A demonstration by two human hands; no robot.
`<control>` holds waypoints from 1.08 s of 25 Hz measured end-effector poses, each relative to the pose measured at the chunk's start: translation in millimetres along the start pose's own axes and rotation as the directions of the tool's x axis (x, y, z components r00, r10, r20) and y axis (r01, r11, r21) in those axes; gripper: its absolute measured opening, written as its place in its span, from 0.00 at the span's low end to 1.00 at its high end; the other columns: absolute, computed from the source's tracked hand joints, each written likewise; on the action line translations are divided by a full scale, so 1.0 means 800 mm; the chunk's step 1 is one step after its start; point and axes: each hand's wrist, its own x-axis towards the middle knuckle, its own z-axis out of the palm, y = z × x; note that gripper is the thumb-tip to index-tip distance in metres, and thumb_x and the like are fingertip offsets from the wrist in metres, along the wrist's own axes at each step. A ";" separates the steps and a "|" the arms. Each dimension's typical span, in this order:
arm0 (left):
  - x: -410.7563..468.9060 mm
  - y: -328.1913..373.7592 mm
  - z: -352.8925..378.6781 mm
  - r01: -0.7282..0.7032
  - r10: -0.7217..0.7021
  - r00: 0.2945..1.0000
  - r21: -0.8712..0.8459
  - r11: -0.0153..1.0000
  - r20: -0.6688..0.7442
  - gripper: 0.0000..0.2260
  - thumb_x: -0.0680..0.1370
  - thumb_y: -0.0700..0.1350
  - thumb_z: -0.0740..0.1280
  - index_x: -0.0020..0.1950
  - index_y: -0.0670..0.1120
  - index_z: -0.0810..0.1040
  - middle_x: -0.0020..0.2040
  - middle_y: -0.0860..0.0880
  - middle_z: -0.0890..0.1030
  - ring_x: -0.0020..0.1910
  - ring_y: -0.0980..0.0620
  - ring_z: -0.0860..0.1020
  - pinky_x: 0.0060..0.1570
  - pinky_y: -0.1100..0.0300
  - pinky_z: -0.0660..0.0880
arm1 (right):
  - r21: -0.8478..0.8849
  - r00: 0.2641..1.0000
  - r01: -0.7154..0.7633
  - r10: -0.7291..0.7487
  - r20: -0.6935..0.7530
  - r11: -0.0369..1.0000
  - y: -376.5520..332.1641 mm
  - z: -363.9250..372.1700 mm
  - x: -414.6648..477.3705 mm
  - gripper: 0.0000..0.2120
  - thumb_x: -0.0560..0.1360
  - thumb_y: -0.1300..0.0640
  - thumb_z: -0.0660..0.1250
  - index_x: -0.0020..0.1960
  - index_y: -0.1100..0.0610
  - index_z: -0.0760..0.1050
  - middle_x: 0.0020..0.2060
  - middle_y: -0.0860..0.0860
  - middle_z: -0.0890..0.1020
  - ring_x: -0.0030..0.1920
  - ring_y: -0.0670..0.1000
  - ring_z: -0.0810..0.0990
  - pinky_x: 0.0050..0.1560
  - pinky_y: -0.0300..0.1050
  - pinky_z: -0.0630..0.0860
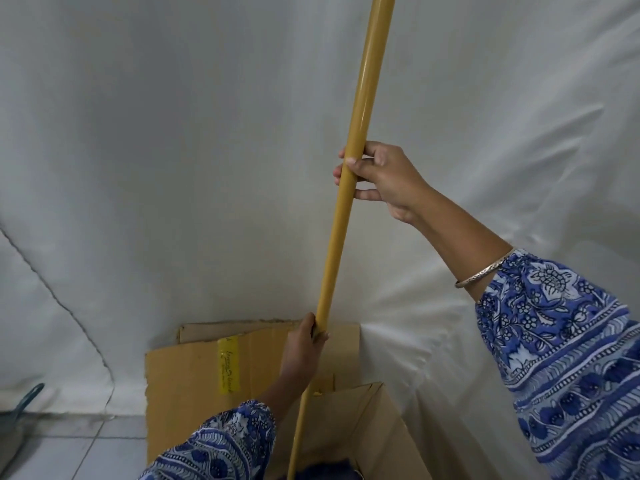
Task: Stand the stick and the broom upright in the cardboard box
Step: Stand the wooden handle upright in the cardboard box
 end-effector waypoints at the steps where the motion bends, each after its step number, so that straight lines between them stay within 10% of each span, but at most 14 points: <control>1: 0.004 0.002 0.003 -0.004 0.004 1.000 -0.010 1.000 -0.017 0.05 0.75 0.41 0.66 0.45 0.42 0.71 0.35 0.50 0.74 0.33 0.54 0.71 0.30 0.62 0.67 | 0.000 1.000 0.003 -0.003 0.003 1.000 -0.001 -0.005 0.006 0.07 0.77 0.60 0.61 0.54 0.58 0.73 0.41 0.53 0.81 0.42 0.48 0.83 0.43 0.40 0.82; 23: 0.137 -0.021 -0.005 0.277 -0.275 0.961 0.114 0.954 -0.028 0.08 0.76 0.36 0.64 0.54 0.36 0.71 0.44 0.44 0.73 0.43 0.47 0.72 0.45 0.51 0.73 | 0.052 0.993 -0.114 0.113 0.024 0.992 0.069 0.037 0.173 0.07 0.76 0.62 0.62 0.40 0.55 0.71 0.40 0.52 0.79 0.47 0.51 0.79 0.51 0.48 0.78; 27: 0.162 -0.034 0.004 0.304 -0.299 0.952 0.084 0.949 -0.064 0.06 0.76 0.37 0.64 0.52 0.38 0.71 0.44 0.45 0.74 0.42 0.48 0.73 0.45 0.53 0.76 | 0.114 0.986 -0.157 0.162 -0.039 0.981 0.091 0.043 0.204 0.07 0.75 0.64 0.64 0.52 0.63 0.76 0.44 0.56 0.79 0.49 0.54 0.78 0.58 0.51 0.77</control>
